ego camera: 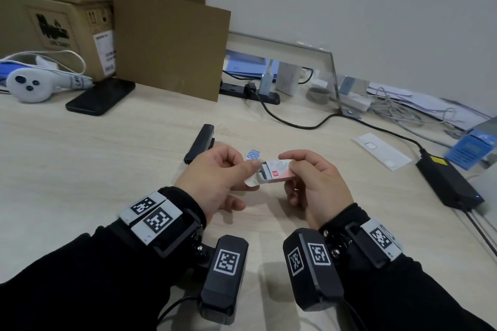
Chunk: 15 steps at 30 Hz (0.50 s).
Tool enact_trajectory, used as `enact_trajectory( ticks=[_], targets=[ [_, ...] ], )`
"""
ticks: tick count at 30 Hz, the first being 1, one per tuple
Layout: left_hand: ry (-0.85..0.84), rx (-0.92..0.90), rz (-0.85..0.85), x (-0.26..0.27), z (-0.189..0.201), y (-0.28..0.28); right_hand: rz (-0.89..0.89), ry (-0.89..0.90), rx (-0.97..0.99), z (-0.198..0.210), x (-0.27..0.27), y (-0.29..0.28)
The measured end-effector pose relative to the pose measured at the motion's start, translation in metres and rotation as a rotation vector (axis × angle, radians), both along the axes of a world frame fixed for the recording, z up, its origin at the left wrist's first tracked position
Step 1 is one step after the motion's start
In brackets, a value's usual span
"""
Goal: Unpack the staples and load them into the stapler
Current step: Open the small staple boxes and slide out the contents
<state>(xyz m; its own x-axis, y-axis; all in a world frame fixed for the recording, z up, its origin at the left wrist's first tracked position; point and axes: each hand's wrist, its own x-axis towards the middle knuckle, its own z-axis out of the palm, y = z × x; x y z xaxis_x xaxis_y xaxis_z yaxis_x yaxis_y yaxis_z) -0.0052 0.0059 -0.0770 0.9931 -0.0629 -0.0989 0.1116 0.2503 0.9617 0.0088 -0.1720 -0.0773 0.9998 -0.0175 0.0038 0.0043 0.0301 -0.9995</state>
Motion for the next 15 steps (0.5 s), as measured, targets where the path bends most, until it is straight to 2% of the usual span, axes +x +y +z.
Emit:
enact_trajectory(
  ticks=[8, 15],
  targets=[
    [-0.009, 0.039, -0.011, 0.0006, -0.0051, 0.0010, -0.055, 0.032, 0.083, 0.0011, 0.0012, 0.0006],
    [0.019, -0.005, 0.010, -0.0001, 0.0012, -0.0011, -0.022, 0.013, 0.036, 0.0027, -0.0034, 0.0016]
  ],
)
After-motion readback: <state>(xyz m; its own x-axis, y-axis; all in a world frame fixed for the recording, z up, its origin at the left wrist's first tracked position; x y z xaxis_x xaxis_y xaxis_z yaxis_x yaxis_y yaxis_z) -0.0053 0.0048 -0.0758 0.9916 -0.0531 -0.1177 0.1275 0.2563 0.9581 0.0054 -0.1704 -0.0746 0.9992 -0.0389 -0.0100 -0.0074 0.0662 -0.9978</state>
